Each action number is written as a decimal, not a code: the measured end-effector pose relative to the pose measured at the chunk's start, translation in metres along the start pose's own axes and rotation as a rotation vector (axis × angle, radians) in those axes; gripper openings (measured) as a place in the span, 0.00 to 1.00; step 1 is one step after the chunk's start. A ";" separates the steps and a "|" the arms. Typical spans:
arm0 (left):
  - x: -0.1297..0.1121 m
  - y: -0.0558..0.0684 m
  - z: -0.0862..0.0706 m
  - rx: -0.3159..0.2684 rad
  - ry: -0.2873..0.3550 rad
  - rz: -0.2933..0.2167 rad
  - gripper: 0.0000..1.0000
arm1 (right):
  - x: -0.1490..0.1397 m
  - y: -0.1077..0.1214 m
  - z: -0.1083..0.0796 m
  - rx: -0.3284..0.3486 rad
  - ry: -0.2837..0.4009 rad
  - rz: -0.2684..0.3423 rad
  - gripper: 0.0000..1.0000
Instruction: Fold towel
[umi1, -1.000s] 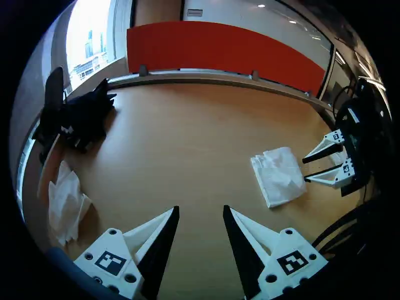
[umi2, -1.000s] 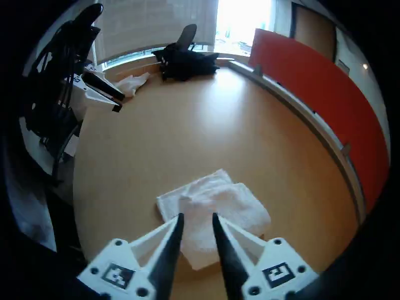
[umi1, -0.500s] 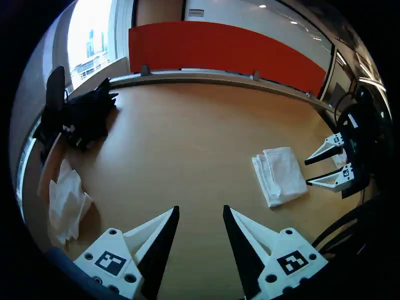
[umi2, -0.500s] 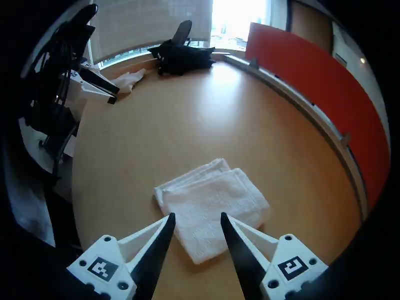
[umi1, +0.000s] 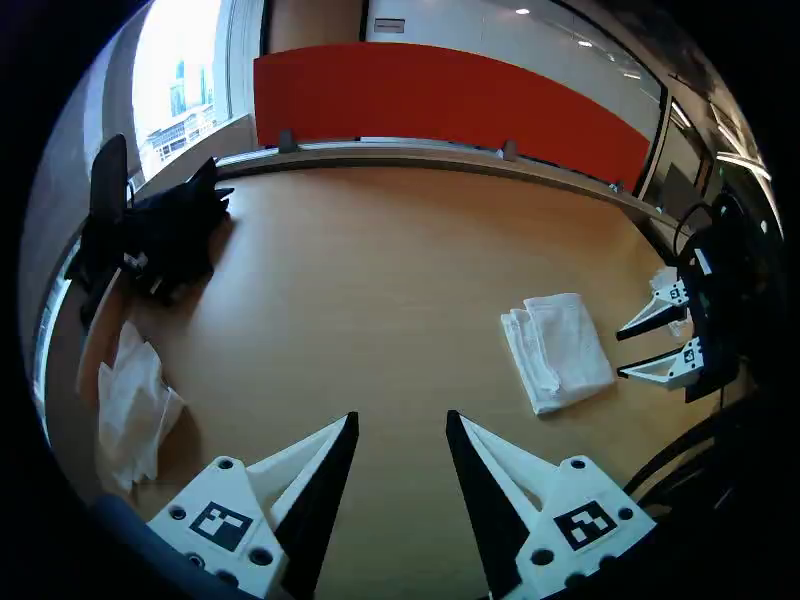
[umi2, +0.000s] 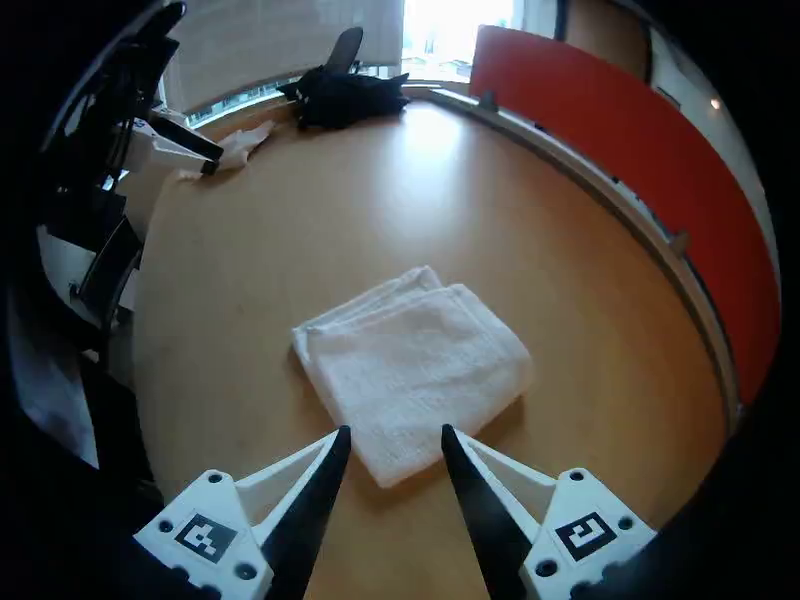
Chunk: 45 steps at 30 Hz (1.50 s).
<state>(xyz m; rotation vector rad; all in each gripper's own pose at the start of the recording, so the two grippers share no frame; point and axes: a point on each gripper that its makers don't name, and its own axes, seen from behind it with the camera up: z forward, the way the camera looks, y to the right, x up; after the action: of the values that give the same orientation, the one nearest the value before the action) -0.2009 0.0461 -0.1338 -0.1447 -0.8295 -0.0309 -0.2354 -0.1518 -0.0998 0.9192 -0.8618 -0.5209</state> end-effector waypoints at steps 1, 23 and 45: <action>0.000 0.000 0.000 0.000 0.000 0.000 0.63 | -0.001 0.000 0.000 -0.002 -0.002 0.001 0.69; -0.004 0.001 -0.001 0.000 -0.003 0.002 0.64 | -0.045 -0.007 0.016 -0.006 -0.073 0.041 0.69; -0.005 0.001 -0.002 -0.002 -0.002 -0.003 0.63 | -0.056 -0.010 0.029 -0.008 -0.102 0.077 0.30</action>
<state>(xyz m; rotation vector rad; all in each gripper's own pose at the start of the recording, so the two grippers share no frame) -0.2024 0.0464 -0.1391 -0.1455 -0.8317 -0.0346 -0.2918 -0.1305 -0.1220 0.8549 -0.9832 -0.5075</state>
